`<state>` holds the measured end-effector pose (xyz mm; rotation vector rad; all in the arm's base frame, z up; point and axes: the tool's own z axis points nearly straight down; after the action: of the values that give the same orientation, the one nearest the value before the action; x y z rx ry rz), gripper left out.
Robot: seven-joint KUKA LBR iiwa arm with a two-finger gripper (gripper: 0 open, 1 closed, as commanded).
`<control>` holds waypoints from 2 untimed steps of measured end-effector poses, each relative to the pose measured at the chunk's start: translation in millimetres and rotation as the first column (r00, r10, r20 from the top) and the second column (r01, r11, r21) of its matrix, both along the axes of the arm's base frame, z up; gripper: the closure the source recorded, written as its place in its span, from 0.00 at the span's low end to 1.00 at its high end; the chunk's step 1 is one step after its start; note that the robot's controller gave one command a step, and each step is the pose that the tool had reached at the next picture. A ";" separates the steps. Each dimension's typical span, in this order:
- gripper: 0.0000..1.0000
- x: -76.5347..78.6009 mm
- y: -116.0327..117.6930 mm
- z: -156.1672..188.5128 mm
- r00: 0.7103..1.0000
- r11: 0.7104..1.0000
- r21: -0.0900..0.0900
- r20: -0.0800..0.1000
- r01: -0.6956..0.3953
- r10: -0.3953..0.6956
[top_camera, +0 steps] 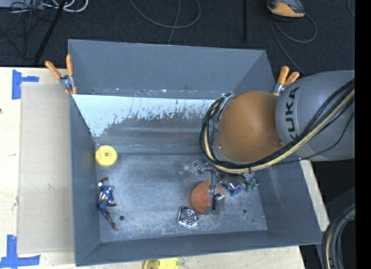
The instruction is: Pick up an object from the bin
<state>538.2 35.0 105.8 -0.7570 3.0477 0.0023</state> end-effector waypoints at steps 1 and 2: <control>1.00 -5.1 -25.2 -18.4 0.995 0.995 -0.001 -0.002 0.104 -0.104; 1.00 -5.1 -25.4 -18.4 0.994 0.994 -0.001 -0.002 0.108 -0.108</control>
Offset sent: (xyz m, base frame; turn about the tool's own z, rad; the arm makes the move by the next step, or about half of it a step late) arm 0.0000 0.0000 0.0000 0.0000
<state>533.1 9.7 87.4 -0.5914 3.0865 0.0022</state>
